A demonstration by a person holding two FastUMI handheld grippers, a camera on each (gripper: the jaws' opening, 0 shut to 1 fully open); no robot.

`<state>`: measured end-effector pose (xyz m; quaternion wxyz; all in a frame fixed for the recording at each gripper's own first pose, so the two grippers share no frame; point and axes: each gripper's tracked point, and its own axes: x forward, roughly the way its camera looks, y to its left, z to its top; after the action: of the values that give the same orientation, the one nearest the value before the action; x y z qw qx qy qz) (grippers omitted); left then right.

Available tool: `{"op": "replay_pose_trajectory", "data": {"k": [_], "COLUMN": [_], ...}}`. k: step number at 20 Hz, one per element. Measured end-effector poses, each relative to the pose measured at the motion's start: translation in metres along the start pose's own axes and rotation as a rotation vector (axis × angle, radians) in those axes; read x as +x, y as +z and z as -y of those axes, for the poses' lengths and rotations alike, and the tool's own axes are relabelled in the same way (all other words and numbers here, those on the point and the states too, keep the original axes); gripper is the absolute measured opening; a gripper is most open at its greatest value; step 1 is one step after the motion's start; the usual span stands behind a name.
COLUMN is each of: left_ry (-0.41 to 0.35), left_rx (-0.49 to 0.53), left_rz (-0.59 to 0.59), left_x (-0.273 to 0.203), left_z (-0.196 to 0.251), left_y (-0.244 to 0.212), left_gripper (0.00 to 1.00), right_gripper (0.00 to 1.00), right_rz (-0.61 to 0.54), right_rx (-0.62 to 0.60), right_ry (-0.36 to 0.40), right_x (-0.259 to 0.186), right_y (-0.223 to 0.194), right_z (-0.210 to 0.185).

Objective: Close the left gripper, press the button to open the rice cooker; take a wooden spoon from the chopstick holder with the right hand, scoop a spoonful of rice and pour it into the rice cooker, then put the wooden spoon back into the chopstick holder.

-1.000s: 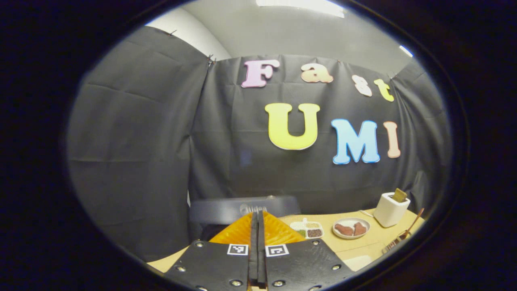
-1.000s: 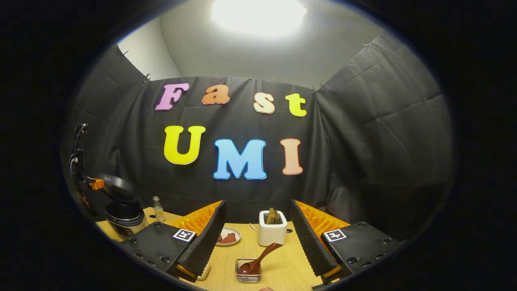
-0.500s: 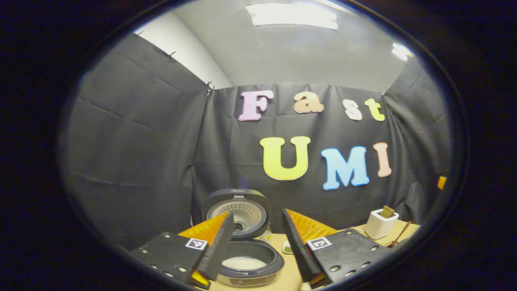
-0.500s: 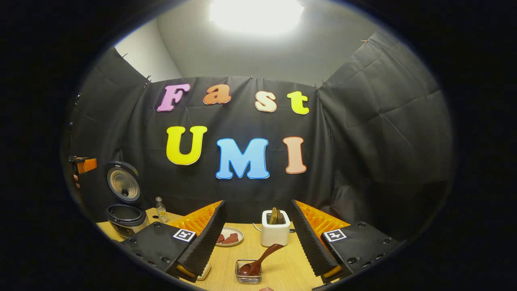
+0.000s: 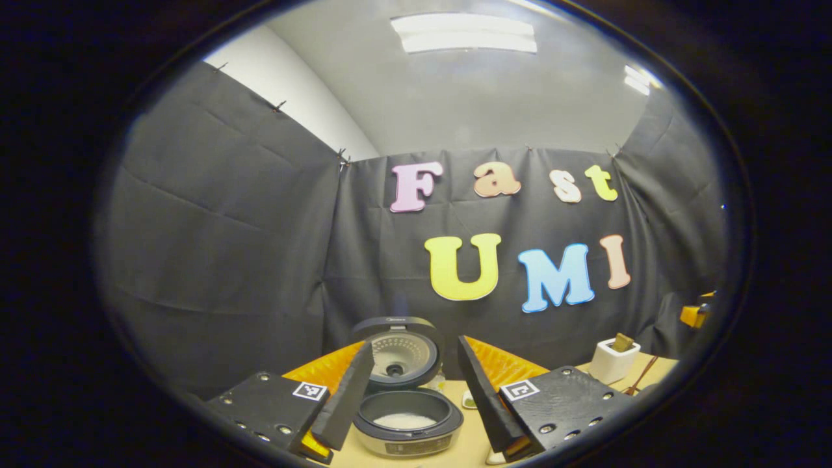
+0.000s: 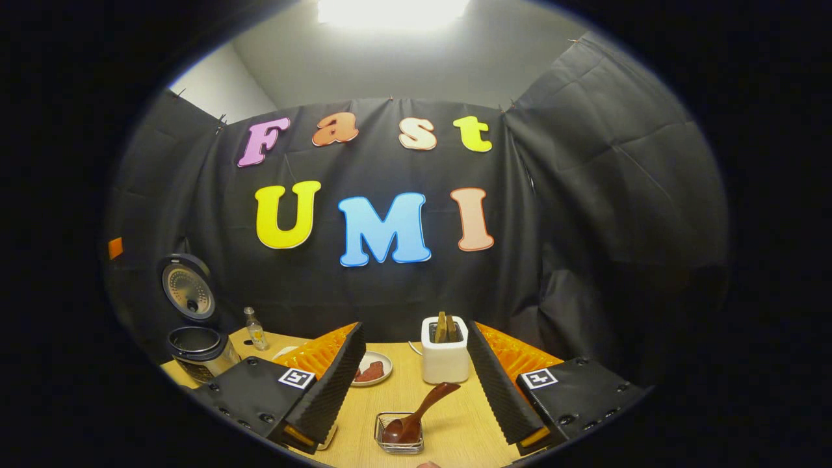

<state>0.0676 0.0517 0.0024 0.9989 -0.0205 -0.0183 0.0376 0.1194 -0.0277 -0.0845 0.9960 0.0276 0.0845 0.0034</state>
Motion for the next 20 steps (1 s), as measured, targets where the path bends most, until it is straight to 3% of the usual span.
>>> {"op": "replay_pose_trajectory", "data": {"k": [17,18,20], "left_ry": [0.061,0.066,0.071], "left_rx": [0.057,0.059,0.064], "left_rz": [-0.025,-0.030,-0.038], "left_x": [-0.027,-0.027,-0.027], "left_z": [-0.024,-0.026,-0.028], "left_y": [0.002,0.000,-0.002], "left_gripper": [0.80,0.80,0.81], "right_gripper": [0.98,0.93,0.98], "right_rz": [-0.395,-0.416,-0.453], "right_rx": [0.190,0.209,0.245], "right_ry": [-0.051,-0.054,-0.059], "right_x": [0.064,0.066,0.069], "right_y": [-0.148,-0.157,-0.170], "right_z": [0.022,0.023,0.024]}}
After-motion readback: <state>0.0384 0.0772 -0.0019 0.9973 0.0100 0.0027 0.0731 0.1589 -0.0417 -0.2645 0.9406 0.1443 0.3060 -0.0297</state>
